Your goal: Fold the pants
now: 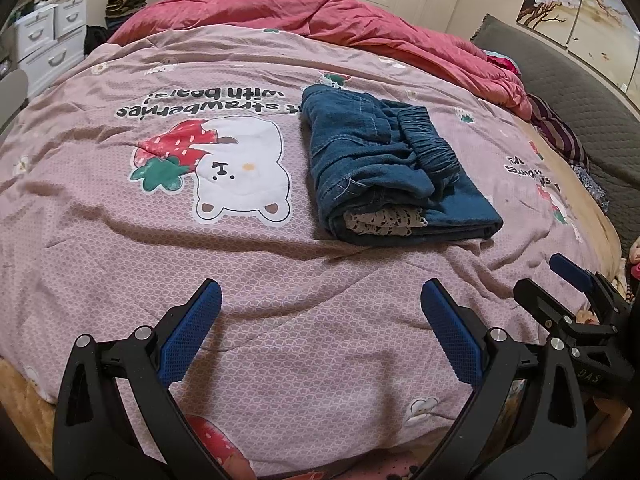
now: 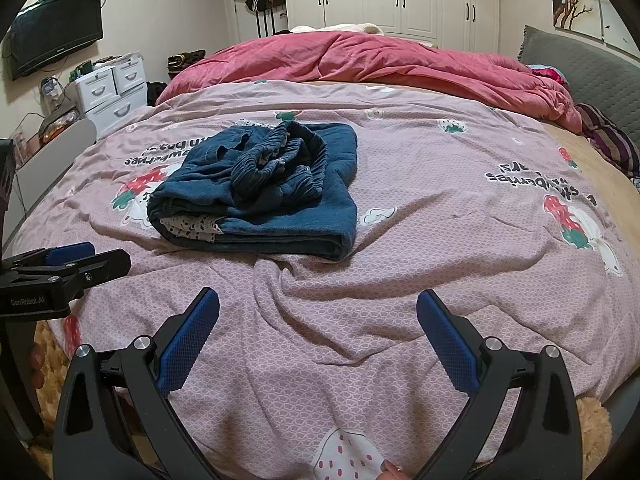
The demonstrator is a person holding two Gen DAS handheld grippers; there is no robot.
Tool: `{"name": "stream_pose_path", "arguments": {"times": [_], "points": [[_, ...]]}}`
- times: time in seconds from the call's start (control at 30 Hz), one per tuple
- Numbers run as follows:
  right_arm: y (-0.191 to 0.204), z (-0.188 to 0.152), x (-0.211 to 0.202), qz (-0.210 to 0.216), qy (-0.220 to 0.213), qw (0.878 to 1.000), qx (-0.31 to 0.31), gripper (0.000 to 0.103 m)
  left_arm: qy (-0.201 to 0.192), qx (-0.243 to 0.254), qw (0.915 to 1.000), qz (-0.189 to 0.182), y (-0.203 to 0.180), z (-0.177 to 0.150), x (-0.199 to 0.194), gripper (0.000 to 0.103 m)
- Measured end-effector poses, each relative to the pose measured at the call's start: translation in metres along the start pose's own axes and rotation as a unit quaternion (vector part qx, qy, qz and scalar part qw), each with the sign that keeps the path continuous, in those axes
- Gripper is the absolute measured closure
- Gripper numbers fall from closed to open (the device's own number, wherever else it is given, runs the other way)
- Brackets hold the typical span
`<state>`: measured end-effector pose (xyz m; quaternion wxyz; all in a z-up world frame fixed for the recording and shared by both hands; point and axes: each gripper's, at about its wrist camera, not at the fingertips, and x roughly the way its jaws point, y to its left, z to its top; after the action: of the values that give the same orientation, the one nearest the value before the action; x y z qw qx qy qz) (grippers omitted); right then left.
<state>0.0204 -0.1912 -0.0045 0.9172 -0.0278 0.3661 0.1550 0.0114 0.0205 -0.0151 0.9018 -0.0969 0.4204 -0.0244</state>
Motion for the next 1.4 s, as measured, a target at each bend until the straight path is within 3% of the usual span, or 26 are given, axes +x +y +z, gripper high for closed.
{"name": "stream_pose_path", "arguments": {"times": [1.4], "points": [[0.0061, 0.0014, 0.0024, -0.001, 0.007, 1.000, -0.001, 0.004, 0.007, 0.013, 0.9999, 0.000, 0.0013, 0.0010, 0.0009, 0.009]]}}
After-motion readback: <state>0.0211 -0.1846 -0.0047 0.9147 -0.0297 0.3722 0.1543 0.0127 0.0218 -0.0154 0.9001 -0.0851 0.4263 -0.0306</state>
